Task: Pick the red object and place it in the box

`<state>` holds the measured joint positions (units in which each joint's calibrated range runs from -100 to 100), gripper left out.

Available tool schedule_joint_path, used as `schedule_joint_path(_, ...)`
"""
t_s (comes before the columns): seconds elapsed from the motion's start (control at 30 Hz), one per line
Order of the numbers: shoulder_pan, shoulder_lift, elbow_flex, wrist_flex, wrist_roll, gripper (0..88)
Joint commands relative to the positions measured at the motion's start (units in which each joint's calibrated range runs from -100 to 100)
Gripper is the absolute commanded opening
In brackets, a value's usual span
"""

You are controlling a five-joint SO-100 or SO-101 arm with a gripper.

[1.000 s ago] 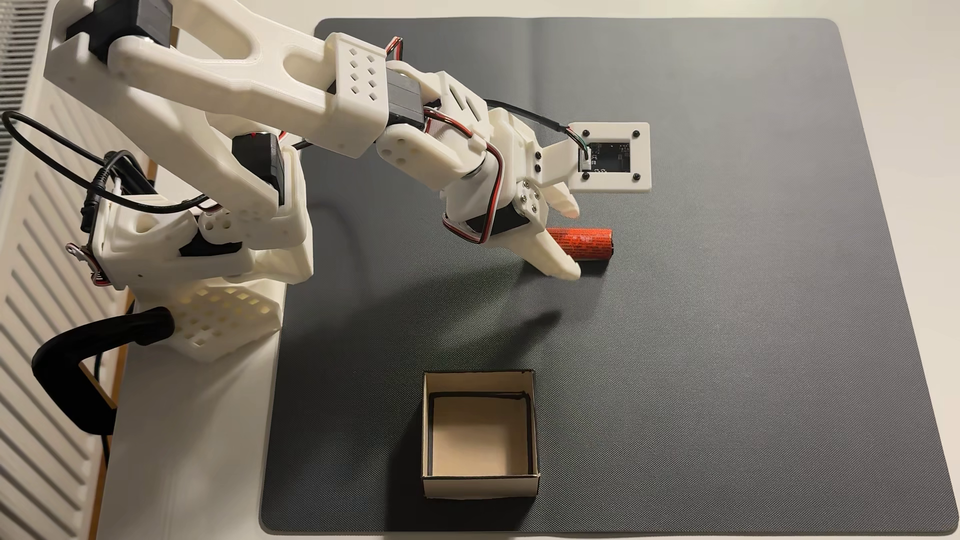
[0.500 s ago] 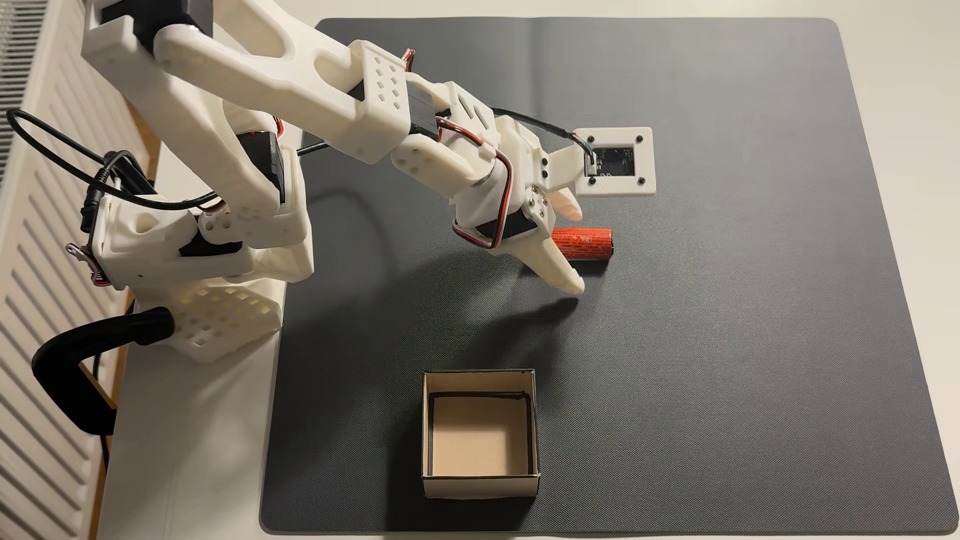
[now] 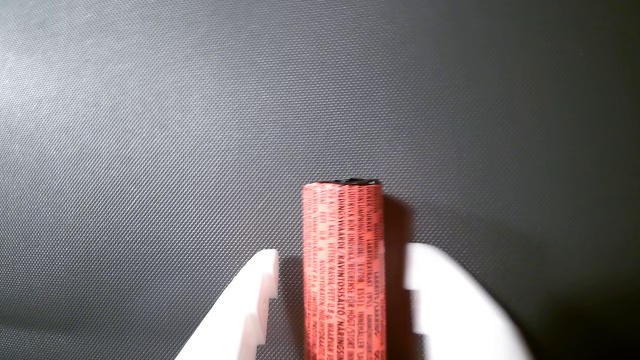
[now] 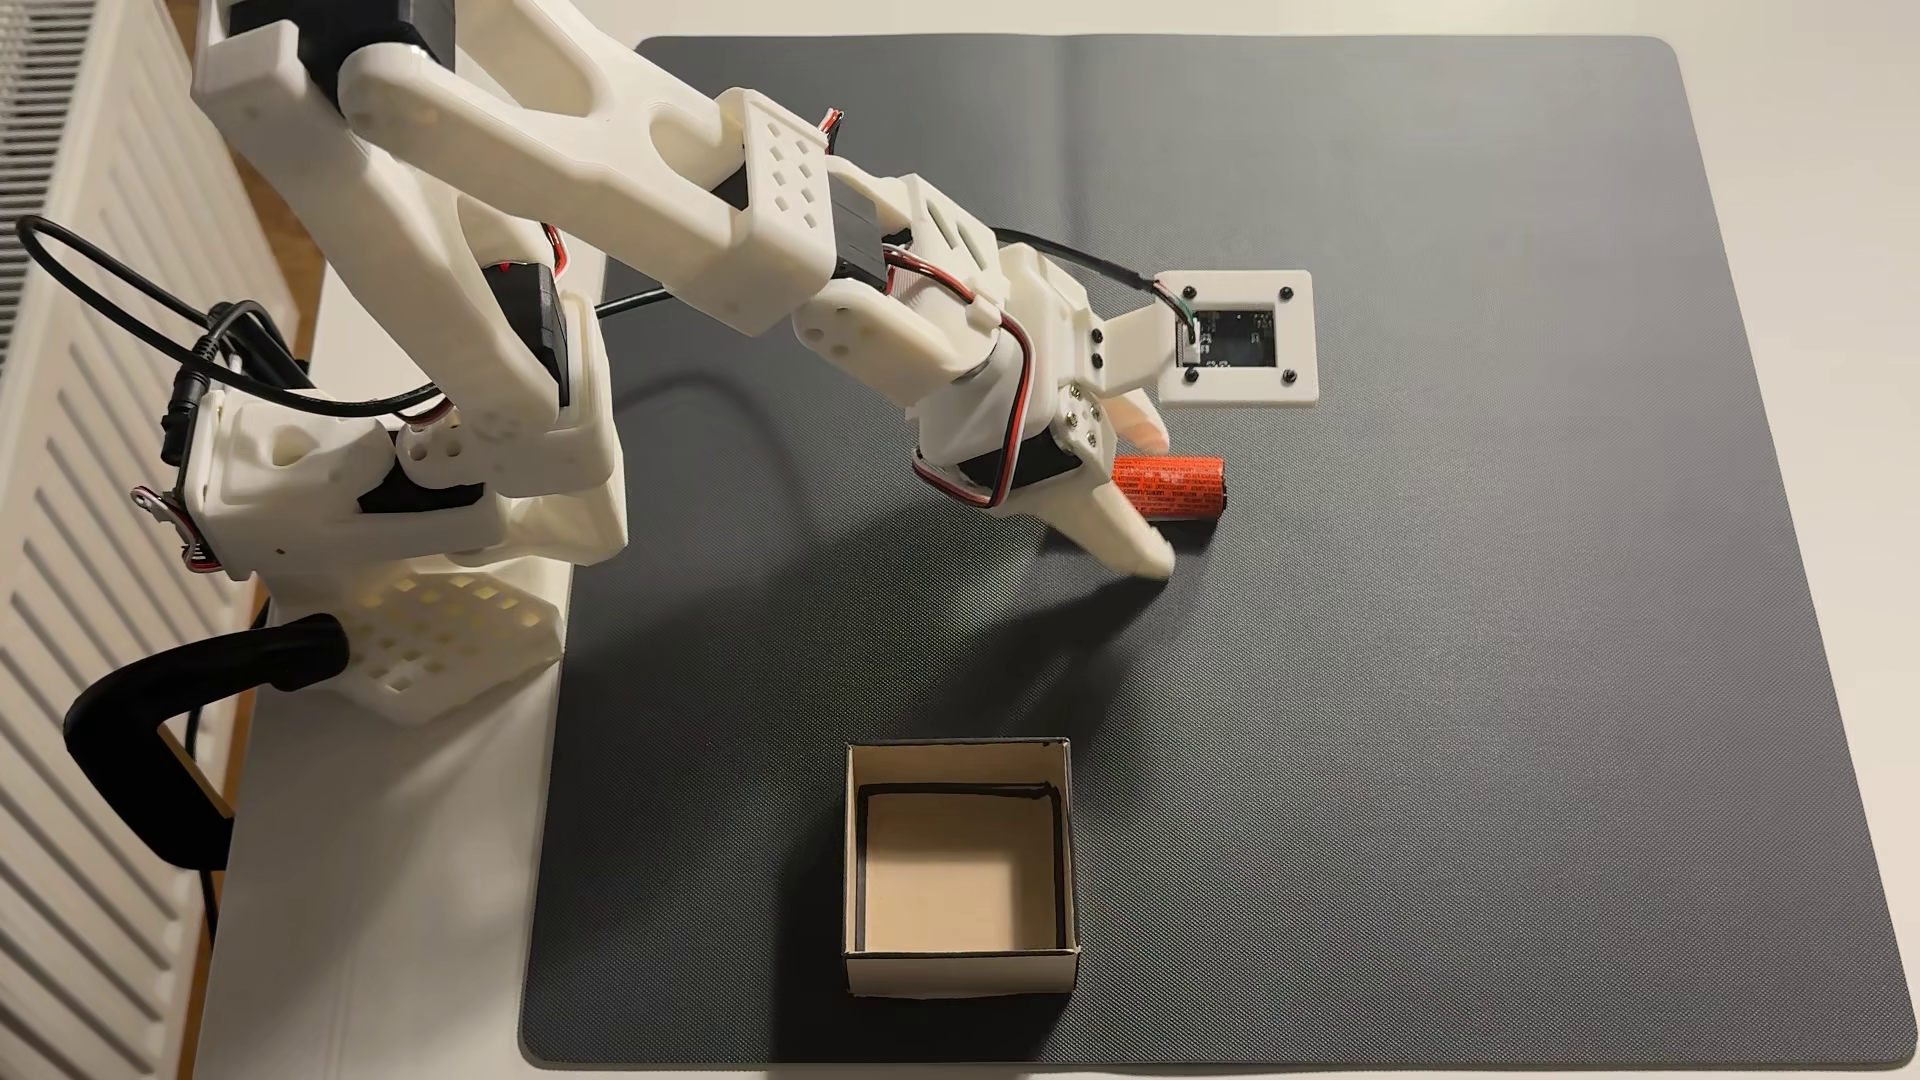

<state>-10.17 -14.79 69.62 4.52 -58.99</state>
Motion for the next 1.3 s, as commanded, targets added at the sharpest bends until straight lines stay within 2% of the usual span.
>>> schedule_joint_path(0.0,0.15,0.08,-1.63,-0.59,-0.10,11.2)
schedule_joint_path(0.23,0.59,0.17,-1.54,-0.59,-0.05,2.8)
schedule_joint_path(0.43,1.04,-0.77,-3.27,0.72,0.01,1.9)
schedule_joint_path(0.7,1.11,-11.06,-12.61,18.29,0.11,1.9)
schedule_joint_path(0.9,3.49,-19.99,-15.06,29.48,3.66,1.9)
schedule_joint_path(1.27,15.66,-33.34,-13.15,42.16,4.91,1.8)
